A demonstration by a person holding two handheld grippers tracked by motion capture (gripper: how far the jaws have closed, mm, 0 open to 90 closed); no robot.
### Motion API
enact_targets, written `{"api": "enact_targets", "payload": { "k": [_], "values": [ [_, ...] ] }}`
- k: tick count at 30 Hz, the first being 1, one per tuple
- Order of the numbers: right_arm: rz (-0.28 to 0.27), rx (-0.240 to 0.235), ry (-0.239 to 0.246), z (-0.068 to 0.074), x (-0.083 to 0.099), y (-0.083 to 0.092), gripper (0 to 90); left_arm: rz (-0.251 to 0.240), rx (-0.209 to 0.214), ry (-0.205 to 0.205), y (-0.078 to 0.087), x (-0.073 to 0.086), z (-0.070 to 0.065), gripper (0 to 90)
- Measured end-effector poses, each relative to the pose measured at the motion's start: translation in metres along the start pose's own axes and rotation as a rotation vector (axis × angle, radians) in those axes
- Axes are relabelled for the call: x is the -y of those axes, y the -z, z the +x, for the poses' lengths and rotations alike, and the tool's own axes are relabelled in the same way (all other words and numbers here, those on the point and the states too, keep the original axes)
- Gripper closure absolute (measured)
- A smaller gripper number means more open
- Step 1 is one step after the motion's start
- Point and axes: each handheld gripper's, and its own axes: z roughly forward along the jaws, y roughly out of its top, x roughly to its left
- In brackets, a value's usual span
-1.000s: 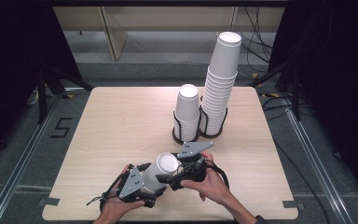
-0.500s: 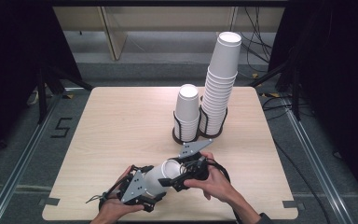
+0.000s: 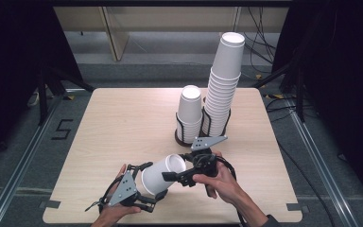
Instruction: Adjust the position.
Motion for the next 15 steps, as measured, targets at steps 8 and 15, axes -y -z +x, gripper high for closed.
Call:
{"api": "enact_targets", "payload": {
  "k": [8, 15],
  "values": [
    [-0.001, -0.034, -0.037, -0.005, 0.001, 0.002, 22.9, 0.007, 0.017, 0.000, 0.002, -0.003, 0.003, 6.2],
    [0.046, -0.015, -0.025, -0.011, 0.005, 0.000, 21.4, 0.113, 0.068, 0.028, 0.001, -0.005, 0.008, 9.6]
  ]
}}
